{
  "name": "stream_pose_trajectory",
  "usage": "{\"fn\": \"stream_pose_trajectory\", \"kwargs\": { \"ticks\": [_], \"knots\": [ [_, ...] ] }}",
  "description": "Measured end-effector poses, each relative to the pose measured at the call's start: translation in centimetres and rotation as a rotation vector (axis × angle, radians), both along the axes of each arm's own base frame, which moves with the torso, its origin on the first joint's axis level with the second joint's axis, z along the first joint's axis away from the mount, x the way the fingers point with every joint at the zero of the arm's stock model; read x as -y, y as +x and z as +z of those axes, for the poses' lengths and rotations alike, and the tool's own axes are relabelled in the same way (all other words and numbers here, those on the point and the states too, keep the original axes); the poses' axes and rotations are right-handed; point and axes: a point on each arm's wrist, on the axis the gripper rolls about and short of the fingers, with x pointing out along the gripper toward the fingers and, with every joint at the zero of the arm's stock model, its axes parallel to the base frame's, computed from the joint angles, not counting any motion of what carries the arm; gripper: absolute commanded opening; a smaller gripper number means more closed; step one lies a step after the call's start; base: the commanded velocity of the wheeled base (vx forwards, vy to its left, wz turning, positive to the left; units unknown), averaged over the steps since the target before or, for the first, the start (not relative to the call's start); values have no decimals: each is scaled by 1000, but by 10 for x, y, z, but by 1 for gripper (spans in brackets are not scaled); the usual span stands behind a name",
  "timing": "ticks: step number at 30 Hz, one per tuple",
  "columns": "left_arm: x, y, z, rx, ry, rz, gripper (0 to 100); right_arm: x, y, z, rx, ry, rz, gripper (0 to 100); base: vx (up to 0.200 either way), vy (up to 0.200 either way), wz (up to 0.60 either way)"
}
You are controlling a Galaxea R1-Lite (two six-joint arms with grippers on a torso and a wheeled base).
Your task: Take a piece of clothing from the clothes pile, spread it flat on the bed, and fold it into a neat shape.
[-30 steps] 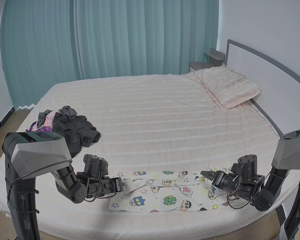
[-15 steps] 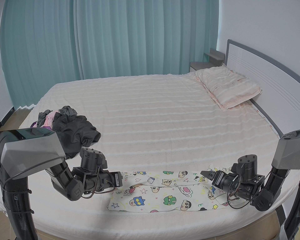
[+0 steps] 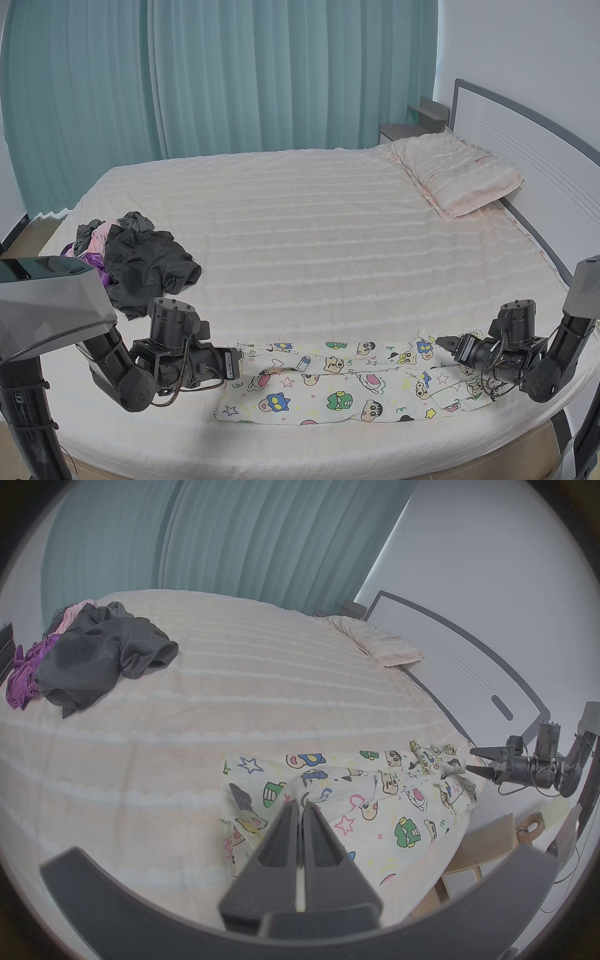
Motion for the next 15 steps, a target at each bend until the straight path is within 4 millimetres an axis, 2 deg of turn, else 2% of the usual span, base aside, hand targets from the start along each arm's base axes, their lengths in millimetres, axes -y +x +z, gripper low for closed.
{"fn": "stream_pose_trajectory", "kwargs": {
  "ticks": [6,15],
  "knots": [
    [-1,-1,0,2,1,2,0,33,-1,-6,-68,-105,-33,100,0,0,0],
    [-1,0,1,5,1,5,0,41,-1,-11,-140,-98,-48,100,0,0,0]
  ]
}}
